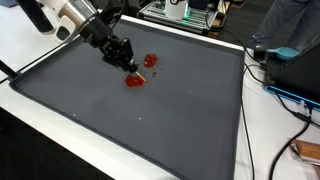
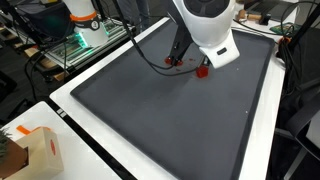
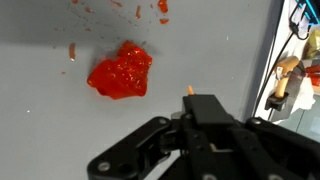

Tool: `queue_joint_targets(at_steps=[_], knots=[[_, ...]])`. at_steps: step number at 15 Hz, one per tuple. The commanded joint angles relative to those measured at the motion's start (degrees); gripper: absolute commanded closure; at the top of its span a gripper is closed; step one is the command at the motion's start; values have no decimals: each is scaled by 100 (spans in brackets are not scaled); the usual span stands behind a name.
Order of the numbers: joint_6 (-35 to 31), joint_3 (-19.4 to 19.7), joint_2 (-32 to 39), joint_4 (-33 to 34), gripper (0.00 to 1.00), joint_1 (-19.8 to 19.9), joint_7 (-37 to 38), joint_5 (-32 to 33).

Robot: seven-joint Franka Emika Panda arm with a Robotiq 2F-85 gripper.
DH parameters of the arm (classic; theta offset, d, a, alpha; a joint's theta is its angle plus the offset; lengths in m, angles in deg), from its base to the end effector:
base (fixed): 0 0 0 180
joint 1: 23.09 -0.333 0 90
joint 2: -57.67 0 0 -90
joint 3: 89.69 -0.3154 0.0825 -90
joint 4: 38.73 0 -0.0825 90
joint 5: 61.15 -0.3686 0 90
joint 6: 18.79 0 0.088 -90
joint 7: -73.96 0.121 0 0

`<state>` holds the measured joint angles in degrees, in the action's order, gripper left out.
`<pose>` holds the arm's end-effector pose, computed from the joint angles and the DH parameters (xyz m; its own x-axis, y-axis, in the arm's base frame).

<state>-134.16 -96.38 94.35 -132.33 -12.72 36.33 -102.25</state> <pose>0.6569 -0.0036 0.2408 0.9873 0.1481 0.0582 0.1498 -0.7408 -0.6548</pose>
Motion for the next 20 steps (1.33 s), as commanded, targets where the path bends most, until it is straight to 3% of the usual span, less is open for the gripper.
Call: queue_joint_targets(at_steps=[1, 8, 20], knots=[[409, -124, 306, 296, 97, 185, -207, -241], [1008, -119, 668, 631, 97, 206, -340, -423], [1017, -83, 1048, 945, 97, 114, -37, -458]])
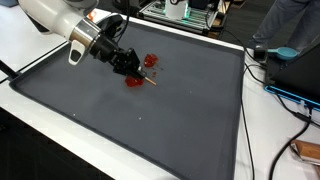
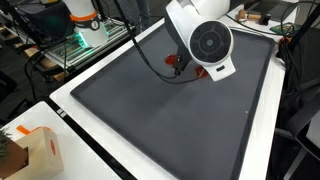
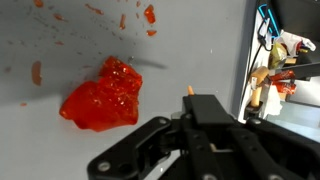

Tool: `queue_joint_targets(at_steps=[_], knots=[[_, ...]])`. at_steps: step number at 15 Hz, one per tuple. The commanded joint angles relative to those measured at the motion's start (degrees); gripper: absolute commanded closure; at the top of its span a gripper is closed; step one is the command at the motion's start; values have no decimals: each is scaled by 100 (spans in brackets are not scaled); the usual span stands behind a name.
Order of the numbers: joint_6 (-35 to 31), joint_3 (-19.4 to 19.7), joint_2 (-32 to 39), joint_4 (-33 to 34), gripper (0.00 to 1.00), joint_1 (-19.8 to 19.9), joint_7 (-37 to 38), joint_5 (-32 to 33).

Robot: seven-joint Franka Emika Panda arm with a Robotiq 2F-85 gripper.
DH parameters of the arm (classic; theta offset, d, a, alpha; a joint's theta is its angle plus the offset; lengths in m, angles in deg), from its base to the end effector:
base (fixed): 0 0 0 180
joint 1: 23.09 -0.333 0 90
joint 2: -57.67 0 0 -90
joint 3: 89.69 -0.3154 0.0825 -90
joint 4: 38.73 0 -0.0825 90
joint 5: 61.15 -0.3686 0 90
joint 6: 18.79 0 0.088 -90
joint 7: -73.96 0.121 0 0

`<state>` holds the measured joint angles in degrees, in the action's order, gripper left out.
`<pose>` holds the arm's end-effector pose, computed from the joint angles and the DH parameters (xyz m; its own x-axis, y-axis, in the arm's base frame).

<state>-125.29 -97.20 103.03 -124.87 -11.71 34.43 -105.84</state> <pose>0.6643 0.0067 0.1957 0.9803 0.1975 -0.0061 0.1205 -0.6225 -0.7733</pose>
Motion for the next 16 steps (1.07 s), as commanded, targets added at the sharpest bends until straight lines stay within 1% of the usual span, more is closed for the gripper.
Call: queue_joint_targets(at_steps=[1, 7, 12, 16], knots=[[144, -3, 205, 227, 97, 16, 185, -96], [262, -15, 136, 253, 97, 8, 675, -144], [92, 14, -142, 114, 97, -75, 1104, -120], [71, 63, -440, -33, 97, -170, 1626, -85]])
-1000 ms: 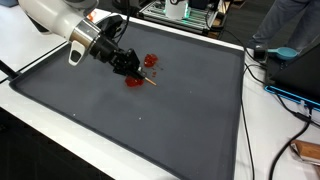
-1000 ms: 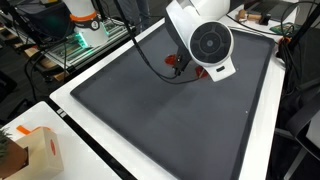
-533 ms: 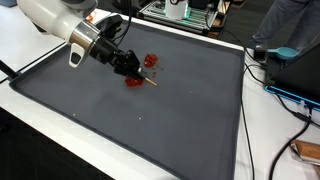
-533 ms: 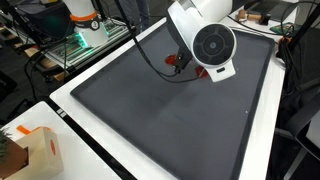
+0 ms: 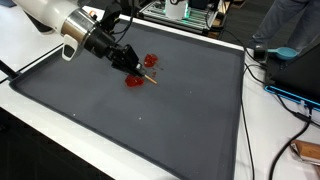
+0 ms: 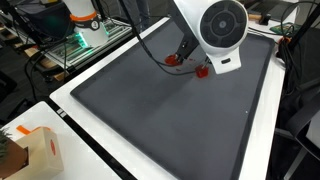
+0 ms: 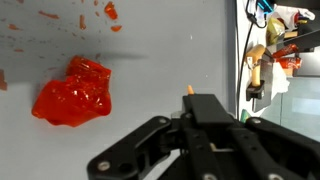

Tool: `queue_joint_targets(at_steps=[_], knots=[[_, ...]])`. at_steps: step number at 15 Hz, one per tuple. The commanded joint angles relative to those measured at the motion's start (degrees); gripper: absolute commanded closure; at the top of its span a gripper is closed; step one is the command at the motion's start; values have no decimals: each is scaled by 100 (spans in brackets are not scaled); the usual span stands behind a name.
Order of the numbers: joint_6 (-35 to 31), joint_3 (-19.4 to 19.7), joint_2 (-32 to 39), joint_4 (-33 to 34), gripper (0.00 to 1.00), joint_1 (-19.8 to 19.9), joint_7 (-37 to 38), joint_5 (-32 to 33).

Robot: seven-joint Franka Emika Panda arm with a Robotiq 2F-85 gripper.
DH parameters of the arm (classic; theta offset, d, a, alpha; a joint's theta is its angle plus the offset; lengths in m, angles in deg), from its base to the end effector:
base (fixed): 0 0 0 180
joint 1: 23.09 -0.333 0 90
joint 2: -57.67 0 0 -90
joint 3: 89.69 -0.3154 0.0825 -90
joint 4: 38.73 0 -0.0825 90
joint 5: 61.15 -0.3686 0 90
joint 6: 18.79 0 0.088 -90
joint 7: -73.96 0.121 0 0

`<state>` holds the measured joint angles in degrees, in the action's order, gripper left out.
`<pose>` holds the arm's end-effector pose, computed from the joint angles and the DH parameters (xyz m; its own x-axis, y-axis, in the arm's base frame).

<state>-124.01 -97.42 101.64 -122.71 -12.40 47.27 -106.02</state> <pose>0.6756 0.0162 0.2267 0.9885 0.0780 -0.1299 -0.0491 -0.6463 -0.7615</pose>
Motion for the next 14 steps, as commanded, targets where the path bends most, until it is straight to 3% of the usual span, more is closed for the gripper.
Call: queue_joint_targets(at_steps=[1, 6, 14], knots=[[-123, 113, -400, -302, 97, -150, 473, -42], [-571, 360, -857, -533, 97, -527, 1096, 457], [-1186, 528, -1530, -983, 97, -1056, 2233, 2190]])
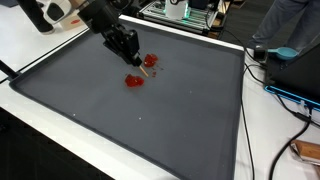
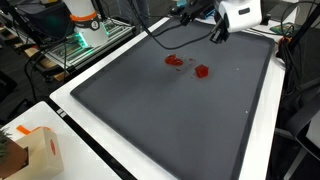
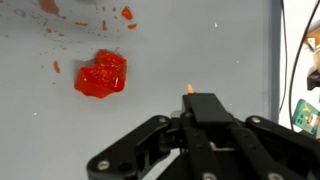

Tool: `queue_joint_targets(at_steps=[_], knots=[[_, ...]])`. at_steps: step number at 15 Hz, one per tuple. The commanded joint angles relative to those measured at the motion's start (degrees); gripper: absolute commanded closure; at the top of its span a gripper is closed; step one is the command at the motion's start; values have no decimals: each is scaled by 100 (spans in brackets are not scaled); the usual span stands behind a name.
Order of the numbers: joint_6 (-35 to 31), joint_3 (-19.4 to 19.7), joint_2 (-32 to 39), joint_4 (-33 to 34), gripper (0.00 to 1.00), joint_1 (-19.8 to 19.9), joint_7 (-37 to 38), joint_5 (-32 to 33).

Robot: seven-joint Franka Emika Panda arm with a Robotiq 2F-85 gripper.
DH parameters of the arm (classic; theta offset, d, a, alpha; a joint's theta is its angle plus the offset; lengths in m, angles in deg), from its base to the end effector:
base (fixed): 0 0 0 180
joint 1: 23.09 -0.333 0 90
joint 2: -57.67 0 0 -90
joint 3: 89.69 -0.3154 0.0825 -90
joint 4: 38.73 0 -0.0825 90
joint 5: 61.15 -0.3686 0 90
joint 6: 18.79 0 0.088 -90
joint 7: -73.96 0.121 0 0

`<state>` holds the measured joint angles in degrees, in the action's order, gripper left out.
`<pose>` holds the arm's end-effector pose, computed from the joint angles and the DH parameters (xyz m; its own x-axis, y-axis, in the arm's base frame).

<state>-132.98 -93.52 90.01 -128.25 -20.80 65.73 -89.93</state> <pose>0.6703 0.0477 0.3090 0.9918 -0.0492 -0.1175 -0.0985 -0.8815 -0.4618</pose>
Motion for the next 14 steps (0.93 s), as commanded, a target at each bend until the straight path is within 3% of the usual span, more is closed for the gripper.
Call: queue_joint_targets(at_steps=[1, 7, 14], knots=[[-374, 164, -424, -477, 97, -283, 529, 832], [-537, 251, -612, -690, 97, -565, 1205, 1992], [-507, 227, -666, -793, 97, -667, 1440, 2517]])
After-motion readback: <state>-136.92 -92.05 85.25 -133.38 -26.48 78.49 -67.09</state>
